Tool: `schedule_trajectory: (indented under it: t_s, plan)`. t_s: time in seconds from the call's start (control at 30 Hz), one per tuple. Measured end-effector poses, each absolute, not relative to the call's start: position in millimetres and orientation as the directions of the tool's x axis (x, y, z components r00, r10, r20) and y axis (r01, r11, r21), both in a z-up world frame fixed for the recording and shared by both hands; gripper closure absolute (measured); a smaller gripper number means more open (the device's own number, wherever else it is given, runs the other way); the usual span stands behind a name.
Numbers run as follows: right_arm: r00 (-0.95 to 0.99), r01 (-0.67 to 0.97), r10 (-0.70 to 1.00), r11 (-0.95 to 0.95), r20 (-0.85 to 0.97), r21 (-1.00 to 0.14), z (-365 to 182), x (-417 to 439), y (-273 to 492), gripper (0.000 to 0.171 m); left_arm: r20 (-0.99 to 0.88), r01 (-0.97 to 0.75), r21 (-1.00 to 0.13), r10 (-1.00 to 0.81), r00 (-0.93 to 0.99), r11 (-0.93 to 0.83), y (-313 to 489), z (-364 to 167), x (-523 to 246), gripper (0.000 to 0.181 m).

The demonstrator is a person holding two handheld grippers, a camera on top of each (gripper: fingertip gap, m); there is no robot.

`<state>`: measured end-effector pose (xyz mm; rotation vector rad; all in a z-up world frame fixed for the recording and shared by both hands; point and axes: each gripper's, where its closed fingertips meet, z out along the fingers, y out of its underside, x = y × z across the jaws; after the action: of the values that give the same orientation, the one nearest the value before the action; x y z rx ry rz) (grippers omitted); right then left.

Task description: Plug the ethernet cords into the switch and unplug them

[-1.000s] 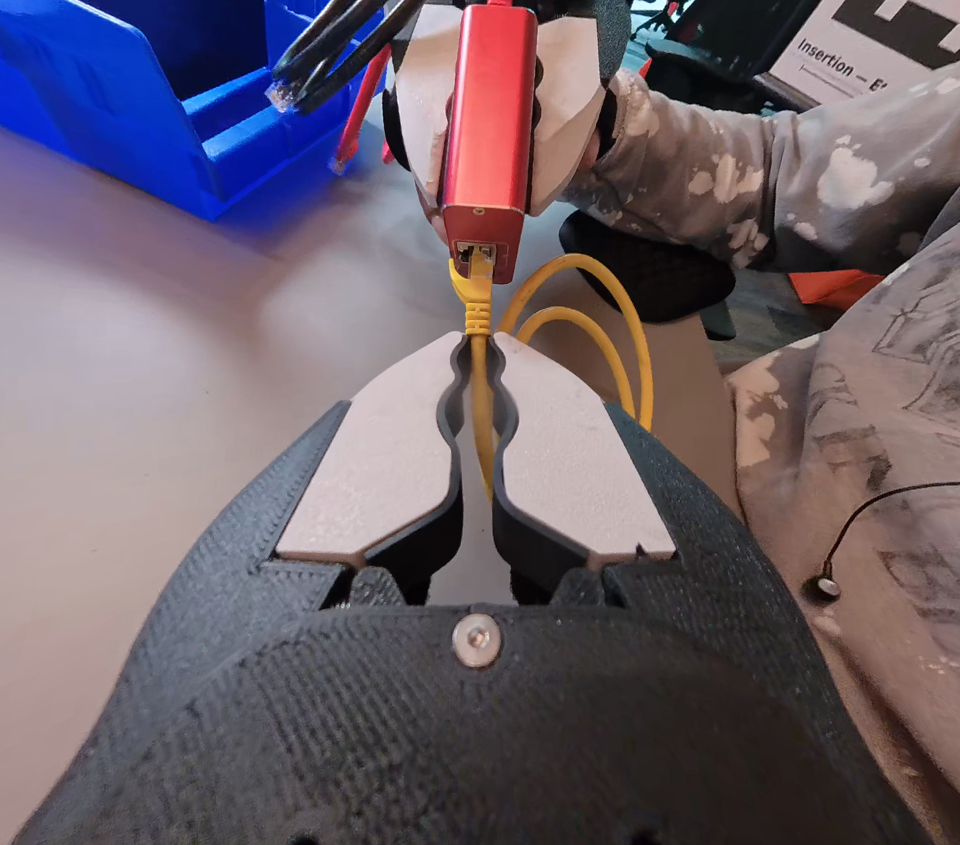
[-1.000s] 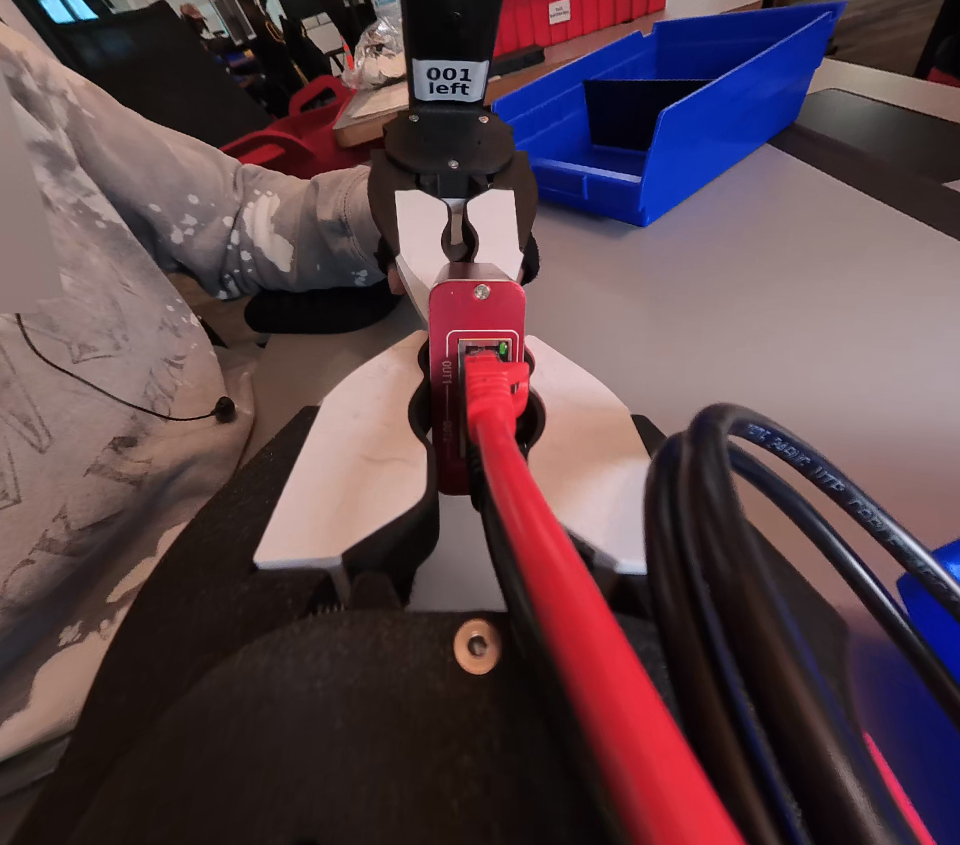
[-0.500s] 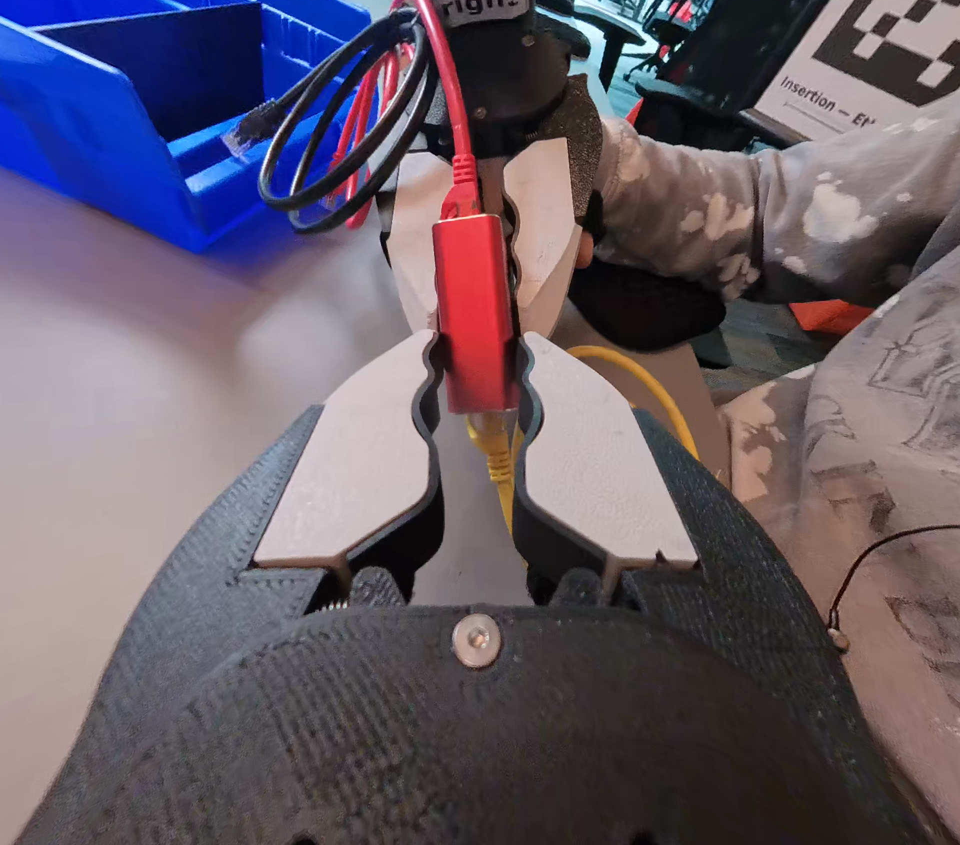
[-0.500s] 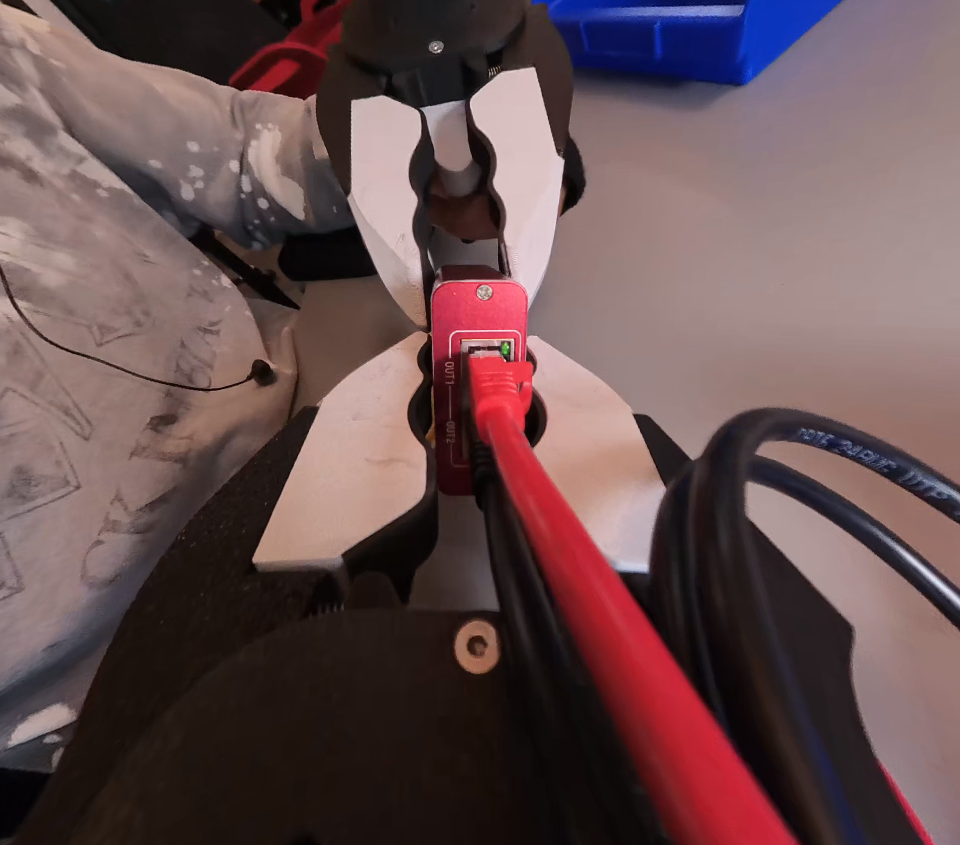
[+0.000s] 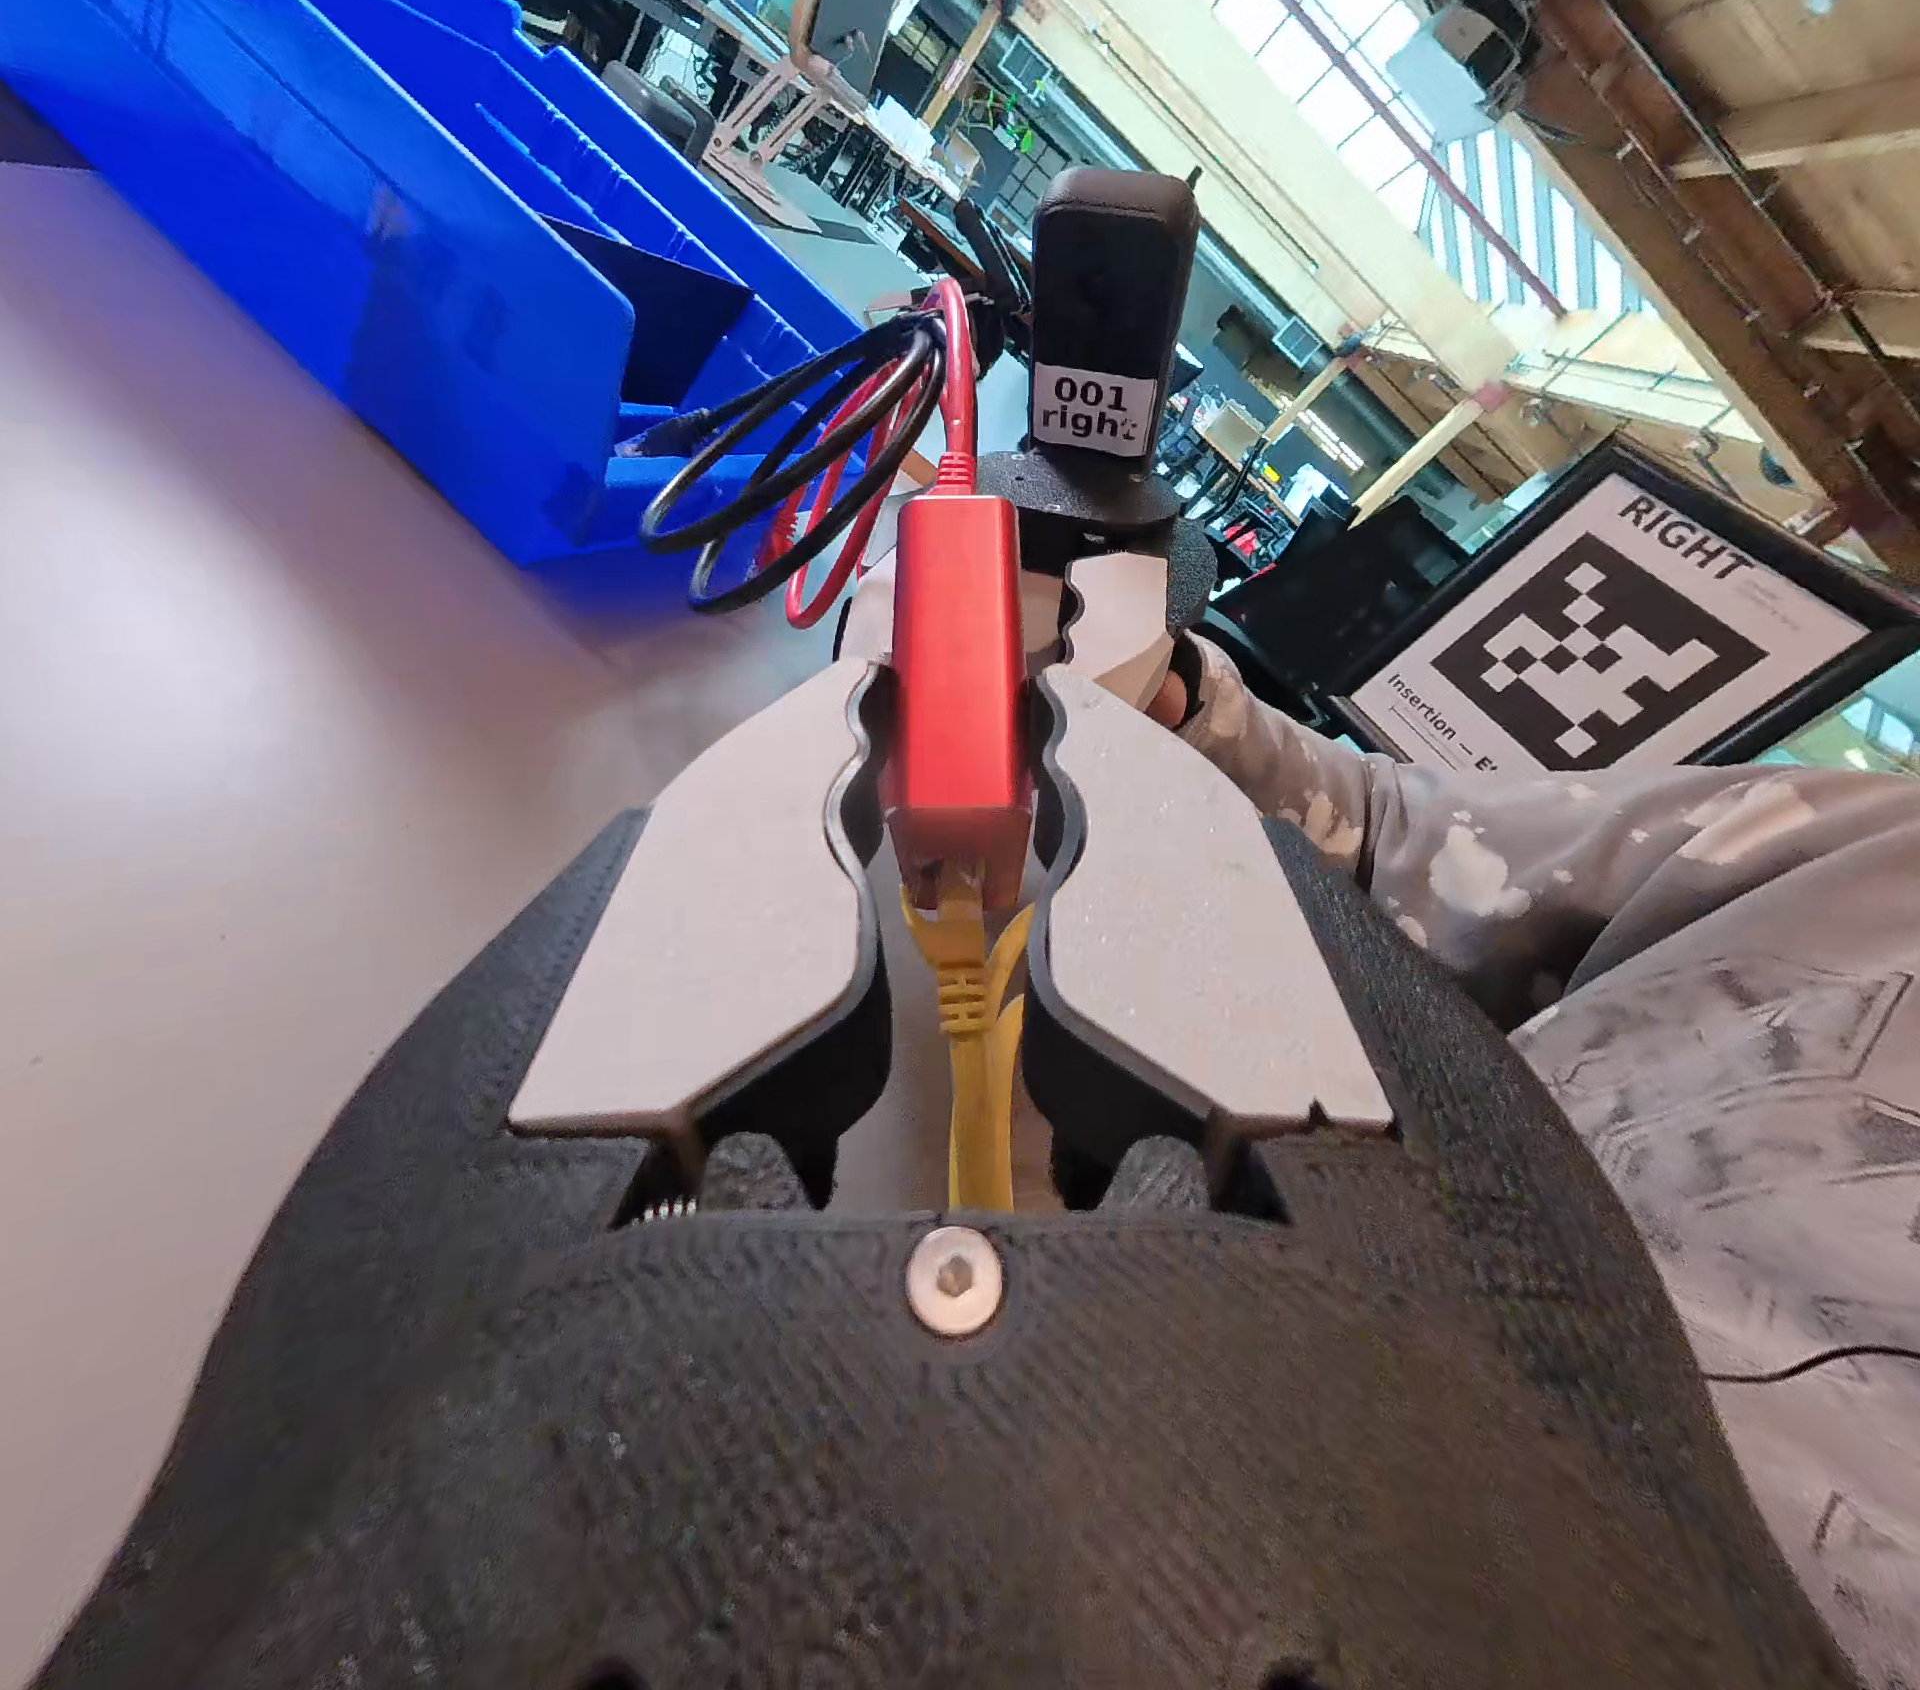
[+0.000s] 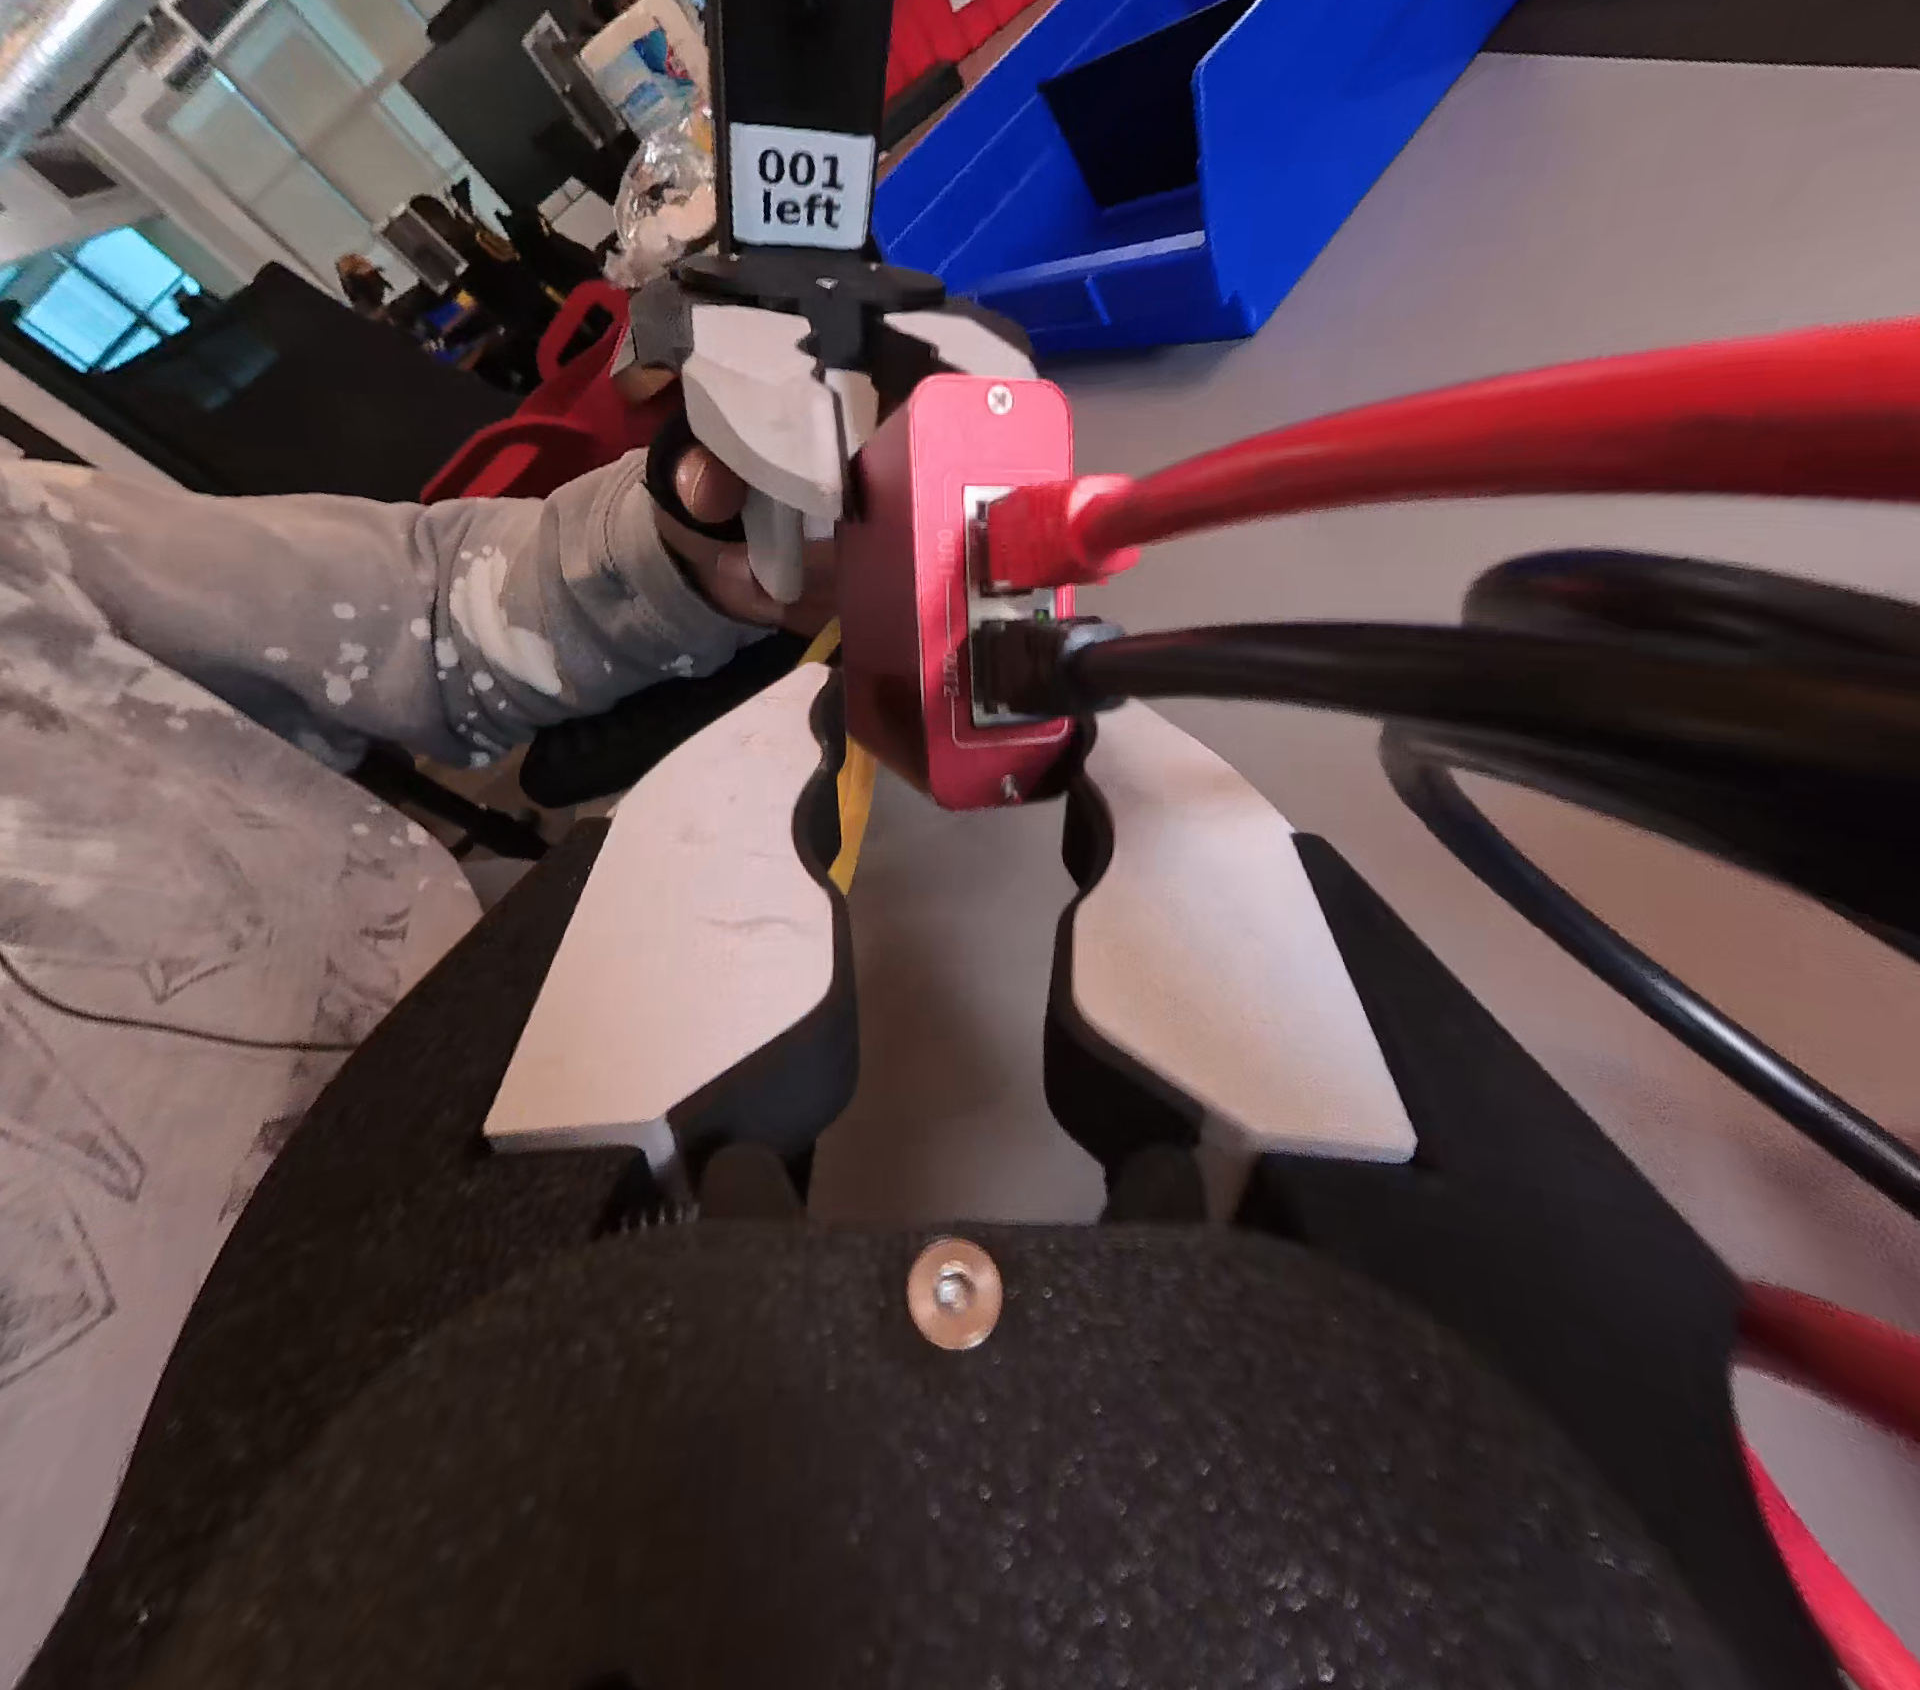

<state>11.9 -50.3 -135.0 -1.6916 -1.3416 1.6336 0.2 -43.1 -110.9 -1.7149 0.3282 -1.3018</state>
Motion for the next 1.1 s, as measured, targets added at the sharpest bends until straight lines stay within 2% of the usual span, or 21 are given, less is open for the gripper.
schedule_trajectory:
  t_s: [0.1, 0.2, 0.33, 0.47, 0.53, 0.7, 0.93, 1.1]
  plan:
    - [-0.136, 0.308, 0.839, -0.470, -0.527, -0.827, -134, 8, -48, 0.134, 0.615, 0.313, -0.789, -0.676, 0.407, -0.529, -43, -111, 4, 0.155]
    - [-0.193, 0.325, 0.797, -0.499, -0.573, -0.804, -125, 13, -54, 0.141, 0.614, 0.313, -0.789, -0.703, 0.360, -0.529, -48, -105, 6, 0.155]
    - [-0.260, 0.387, 0.762, -0.480, -0.593, -0.787, -119, 22, -65, 0.144, 0.541, 0.202, -0.841, -0.779, 0.318, -0.502, -62, -101, 14, 0.154]
    - [-0.316, 0.412, 0.726, -0.474, -0.610, -0.778, -113, 30, -71, 0.144, 0.419, 0.074, -0.904, -0.837, 0.352, -0.421, -74, -97, 20, 0.147]
    - [-0.313, 0.446, 0.724, -0.460, -0.615, -0.768, -118, 32, -74, 0.144, 0.425, 0.031, -0.895, -0.830, 0.360, -0.445, -78, -102, 23, 0.142]
    - [-0.328, 0.540, 0.730, -0.375, -0.599, -0.753, -136, 30, -90, 0.144, 0.504, -0.061, -0.829, -0.789, 0.351, -0.556, -84, -127, 35, 0.150]
    - [-0.181, 0.455, 0.941, -0.177, -0.285, -0.873, -134, 26, -61, 0.130, 0.677, 0.163, -0.731, -0.672, 0.302, -0.663, -63, -120, 24, 0.154]
    - [-0.120, 0.499, 0.991, 0.104, 0.050, -0.860, -129, 41, -42, 0.130, 0.807, 0.372, -0.586, -0.557, 0.195, -0.720, -47, -109, 3, 0.154]
